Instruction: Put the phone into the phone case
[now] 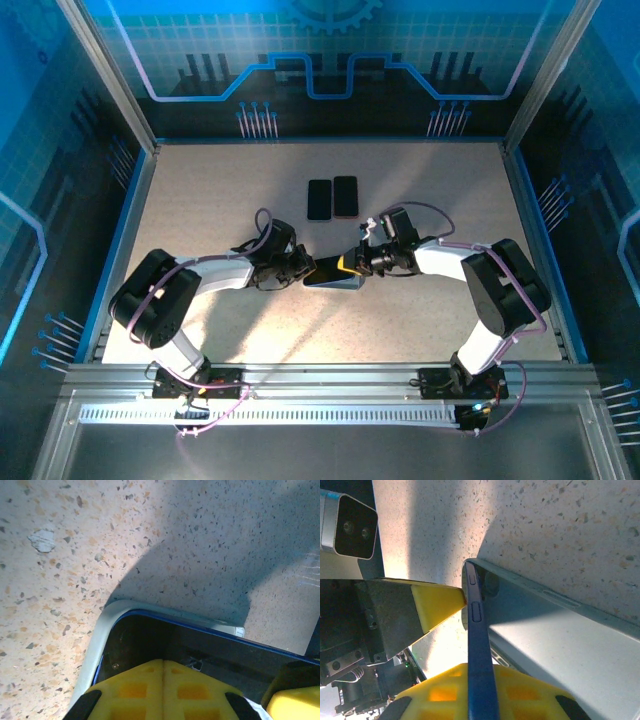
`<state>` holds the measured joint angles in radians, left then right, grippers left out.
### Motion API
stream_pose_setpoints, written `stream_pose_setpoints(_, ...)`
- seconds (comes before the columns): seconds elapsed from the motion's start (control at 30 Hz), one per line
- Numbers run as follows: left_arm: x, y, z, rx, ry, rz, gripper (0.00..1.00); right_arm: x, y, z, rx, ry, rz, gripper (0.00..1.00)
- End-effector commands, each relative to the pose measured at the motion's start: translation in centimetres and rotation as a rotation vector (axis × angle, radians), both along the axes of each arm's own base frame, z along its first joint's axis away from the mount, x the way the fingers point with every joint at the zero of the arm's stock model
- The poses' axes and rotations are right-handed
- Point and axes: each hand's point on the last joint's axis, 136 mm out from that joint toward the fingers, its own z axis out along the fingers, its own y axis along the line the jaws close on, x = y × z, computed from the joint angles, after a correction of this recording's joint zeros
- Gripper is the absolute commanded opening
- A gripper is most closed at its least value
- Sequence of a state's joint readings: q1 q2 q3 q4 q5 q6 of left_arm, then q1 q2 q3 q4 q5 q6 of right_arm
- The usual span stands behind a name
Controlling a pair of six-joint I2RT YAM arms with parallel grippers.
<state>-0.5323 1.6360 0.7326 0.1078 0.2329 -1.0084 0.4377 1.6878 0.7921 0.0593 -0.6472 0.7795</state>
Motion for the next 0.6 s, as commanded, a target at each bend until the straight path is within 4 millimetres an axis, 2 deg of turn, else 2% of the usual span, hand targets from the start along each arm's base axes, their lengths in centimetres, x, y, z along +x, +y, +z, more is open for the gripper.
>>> stream_pose_setpoints(0.0, 0.27, -0.90, 0.13, -0.027, 0.003, -0.014, 0.06, -2.16, -1.47, -3.02, -0.132, 0.091, 0.002, 0.12)
stream_pose_setpoints(0.23, 0.14, -0.86, -0.17, -0.029, 0.010, -0.011, 0.06, -2.21, -1.54, -3.13, -0.155, 0.094, 0.009, 0.22)
stream_pose_setpoints(0.57, 0.05, -0.80, -0.27, -0.033, 0.013, -0.005, 0.06, -2.08, -1.52, -2.72, -0.182, 0.085, 0.024, 0.30)
